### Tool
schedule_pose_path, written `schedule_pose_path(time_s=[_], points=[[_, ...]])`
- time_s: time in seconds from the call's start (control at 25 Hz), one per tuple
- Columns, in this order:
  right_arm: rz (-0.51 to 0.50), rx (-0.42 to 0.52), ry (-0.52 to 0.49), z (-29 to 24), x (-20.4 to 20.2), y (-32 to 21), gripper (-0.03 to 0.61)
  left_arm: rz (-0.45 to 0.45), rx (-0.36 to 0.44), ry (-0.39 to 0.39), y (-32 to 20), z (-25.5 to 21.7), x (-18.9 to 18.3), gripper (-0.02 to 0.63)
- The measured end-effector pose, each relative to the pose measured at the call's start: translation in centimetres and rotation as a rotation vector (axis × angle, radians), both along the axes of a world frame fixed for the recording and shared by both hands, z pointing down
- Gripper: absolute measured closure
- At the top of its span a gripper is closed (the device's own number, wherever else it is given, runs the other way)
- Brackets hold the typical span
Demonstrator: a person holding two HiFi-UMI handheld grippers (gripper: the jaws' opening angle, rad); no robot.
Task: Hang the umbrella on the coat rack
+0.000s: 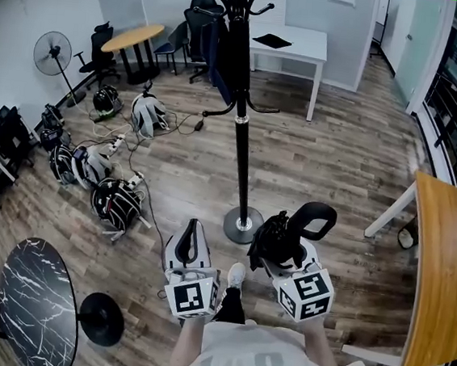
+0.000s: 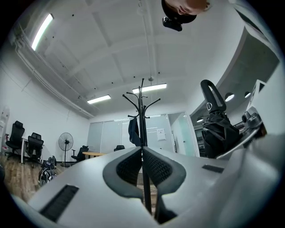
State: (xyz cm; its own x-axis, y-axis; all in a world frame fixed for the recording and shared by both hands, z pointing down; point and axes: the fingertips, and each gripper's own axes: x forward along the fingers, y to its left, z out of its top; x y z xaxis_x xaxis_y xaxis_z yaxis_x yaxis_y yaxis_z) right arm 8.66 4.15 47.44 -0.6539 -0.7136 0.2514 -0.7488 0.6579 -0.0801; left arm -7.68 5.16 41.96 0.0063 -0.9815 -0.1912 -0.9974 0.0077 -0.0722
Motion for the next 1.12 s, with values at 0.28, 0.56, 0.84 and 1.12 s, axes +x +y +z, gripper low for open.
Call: schedule_pose_path(time_s=[0.28,0.56,0.84,1.12], points=[[0.019,-0.006,-0.008,-0.6,-1.4,-6.8,0.304,0.047,0.005,0.021,-7.2,-0.5,-1.3,0.584],[0.033,0.022,-0.006,-2.2,-3.7,-13.1,0.304,0.105,-0.002,0.054,-14.7,-0.6,-3.2,0.584],[0.057,0.011,-0.028,-2.7,-6.1,-19.7,0.304,0.142,0.032,0.009,-22.0,-2.0,-4.7,0.584],[0.085,0.032,-0.039,-3.3,-8.2,-25.3,0.304,0.178,0.047,-0.01,-27.6,-2.2,-6.8,0.586]])
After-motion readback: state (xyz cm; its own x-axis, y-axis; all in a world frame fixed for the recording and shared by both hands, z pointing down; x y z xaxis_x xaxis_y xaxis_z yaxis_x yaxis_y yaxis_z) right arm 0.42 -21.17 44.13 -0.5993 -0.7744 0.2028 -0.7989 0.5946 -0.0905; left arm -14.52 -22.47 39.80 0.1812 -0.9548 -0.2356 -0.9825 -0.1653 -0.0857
